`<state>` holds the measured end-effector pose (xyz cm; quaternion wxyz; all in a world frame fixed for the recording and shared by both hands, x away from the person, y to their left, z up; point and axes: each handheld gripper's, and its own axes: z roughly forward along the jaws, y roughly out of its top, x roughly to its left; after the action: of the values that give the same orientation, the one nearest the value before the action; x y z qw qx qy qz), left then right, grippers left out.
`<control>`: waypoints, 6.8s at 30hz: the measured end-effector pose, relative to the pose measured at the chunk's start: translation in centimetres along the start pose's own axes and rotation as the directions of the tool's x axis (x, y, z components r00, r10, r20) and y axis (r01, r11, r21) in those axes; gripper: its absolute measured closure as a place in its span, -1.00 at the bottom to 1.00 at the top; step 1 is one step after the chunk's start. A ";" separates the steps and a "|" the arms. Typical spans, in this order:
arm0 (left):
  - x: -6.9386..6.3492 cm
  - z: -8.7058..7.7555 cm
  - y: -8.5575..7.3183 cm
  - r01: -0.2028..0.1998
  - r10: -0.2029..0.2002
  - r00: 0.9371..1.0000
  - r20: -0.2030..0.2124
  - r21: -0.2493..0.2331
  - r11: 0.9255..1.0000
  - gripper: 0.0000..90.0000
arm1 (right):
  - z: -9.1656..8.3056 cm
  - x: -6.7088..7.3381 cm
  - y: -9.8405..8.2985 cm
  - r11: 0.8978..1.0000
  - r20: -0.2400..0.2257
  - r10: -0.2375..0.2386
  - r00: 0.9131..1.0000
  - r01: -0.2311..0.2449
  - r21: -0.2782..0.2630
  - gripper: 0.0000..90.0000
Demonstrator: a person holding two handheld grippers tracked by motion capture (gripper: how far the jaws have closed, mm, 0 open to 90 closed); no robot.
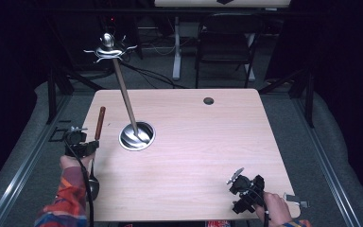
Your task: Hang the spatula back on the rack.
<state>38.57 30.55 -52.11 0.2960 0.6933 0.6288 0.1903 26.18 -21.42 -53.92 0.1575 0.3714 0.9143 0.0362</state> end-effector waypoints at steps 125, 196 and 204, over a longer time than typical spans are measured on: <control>-6.2 -11.3 5.2 -0.162 0.234 0.969 0.085 -0.499 0.852 0.87 | -0.1 -0.2 0.0 1.000 0.024 0.005 1.000 -0.005 -0.009 -0.66; -7.6 -9.9 9.6 -0.171 0.290 0.939 0.184 -0.482 0.859 0.87 | 0.0 -0.2 -0.2 1.000 0.016 0.011 1.000 -0.010 -0.004 -0.66; -7.6 -9.4 9.6 -0.172 0.296 0.936 0.189 -0.490 0.855 0.85 | 0.0 -0.2 -0.2 1.000 0.017 0.013 1.000 -0.013 -0.004 -0.66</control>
<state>38.87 24.32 -37.98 0.5072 0.6923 0.4310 0.2789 26.20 -21.68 -53.90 0.1660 0.3773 0.9104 0.0359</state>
